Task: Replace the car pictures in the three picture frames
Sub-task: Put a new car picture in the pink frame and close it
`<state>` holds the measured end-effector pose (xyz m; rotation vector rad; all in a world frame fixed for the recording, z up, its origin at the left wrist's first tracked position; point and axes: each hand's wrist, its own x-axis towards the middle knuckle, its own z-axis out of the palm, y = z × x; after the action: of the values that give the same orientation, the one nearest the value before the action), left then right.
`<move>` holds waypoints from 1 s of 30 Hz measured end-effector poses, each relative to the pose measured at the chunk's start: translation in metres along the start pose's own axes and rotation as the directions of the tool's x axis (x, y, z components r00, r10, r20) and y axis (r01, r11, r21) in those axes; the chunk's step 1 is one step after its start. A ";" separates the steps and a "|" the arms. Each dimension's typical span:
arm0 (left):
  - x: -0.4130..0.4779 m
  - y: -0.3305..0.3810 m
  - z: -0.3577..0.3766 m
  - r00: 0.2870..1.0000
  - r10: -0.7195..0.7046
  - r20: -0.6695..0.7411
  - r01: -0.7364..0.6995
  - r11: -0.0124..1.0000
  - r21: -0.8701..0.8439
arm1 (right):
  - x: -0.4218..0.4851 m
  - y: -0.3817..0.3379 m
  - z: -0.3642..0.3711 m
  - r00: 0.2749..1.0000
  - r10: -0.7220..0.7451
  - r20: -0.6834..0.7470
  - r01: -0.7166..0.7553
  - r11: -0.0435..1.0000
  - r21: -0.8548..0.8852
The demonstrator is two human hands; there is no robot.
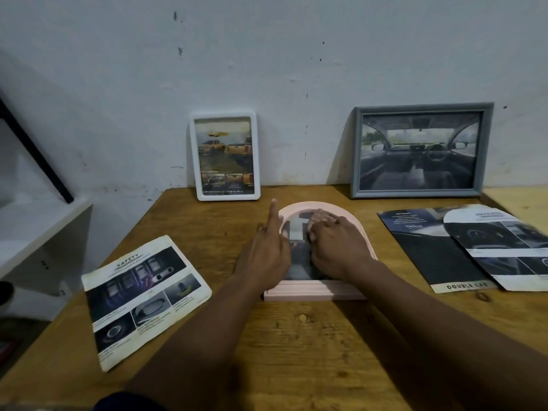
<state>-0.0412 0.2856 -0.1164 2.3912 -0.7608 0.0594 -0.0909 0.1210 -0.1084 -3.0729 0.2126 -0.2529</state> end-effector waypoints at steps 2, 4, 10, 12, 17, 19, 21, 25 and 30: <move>-0.001 -0.002 -0.002 0.998 -0.042 -0.047 0.041 0.999 -0.027 | -0.010 -0.015 -0.002 0.999 -0.020 -0.031 0.025 0.982 0.188; -0.001 -0.003 -0.003 0.996 -0.062 -0.056 0.061 0.998 -0.032 | -0.016 -0.024 -0.007 0.996 -0.089 -0.005 0.086 0.940 0.330; -0.004 -0.002 -0.002 0.998 -0.040 -0.043 0.040 0.999 -0.003 | -0.023 0.016 -0.023 0.963 -0.214 0.164 0.143 0.922 0.361; -0.003 -0.003 -0.001 0.998 -0.048 -0.045 0.047 0.999 -0.028 | -0.033 0.015 -0.026 0.988 -0.074 0.136 0.039 0.968 0.246; -0.002 0.001 -0.003 0.992 -0.126 -0.018 0.125 0.991 -0.041 | -0.041 -0.045 -0.009 0.994 0.107 0.002 -0.106 0.984 0.140; -0.003 0.006 -0.008 0.984 -0.175 0.014 0.176 0.983 -0.055 | -0.041 -0.061 -0.011 0.999 0.034 -0.042 -0.024 0.976 0.217; -0.003 0.009 -0.014 0.975 -0.221 0.033 0.223 0.971 -0.089 | -0.041 -0.055 -0.021 0.999 -0.039 0.027 0.030 0.960 0.277; -0.006 0.008 -0.016 0.981 -0.192 0.022 0.192 0.981 -0.028 | -0.059 -0.004 -0.042 0.971 -0.109 0.213 0.029 0.937 0.347; -0.007 0.008 -0.012 0.989 -0.148 -0.012 0.148 0.988 0.038 | -0.070 -0.036 -0.026 0.995 0.089 0.042 -0.091 0.995 0.038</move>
<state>-0.0496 0.2909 -0.1038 2.4753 -0.5804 0.0237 -0.1587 0.1659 -0.0917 -3.0161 0.3394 -0.1889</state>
